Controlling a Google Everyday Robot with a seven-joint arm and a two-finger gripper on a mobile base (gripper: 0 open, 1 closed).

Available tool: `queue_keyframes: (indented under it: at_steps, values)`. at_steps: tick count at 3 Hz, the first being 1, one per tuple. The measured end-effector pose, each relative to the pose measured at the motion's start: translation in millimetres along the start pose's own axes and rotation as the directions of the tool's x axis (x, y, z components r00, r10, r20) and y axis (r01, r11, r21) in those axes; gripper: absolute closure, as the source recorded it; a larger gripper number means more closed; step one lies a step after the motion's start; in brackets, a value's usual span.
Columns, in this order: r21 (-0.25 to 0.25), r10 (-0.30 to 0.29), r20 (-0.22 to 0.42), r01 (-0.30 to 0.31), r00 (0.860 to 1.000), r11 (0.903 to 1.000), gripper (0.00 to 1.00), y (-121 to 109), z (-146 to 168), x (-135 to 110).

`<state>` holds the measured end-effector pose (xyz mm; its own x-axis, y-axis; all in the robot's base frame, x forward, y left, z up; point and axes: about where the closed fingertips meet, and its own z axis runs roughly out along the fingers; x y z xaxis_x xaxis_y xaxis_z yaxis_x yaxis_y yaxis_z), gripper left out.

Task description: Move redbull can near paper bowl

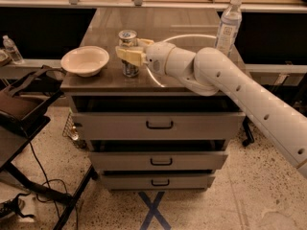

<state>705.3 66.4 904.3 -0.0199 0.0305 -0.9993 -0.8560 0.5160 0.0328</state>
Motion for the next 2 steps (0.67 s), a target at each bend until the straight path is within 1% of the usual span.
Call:
queue_keyframes:
  at_steps: [1,2]
  values:
    - [-0.005,0.0,0.0,0.0,1.0,1.0,0.23,2.3,2.2,-0.4]
    - [-0.008,0.0,0.001,0.0,1.0,1.0,0.01,4.1,3.9,-0.6]
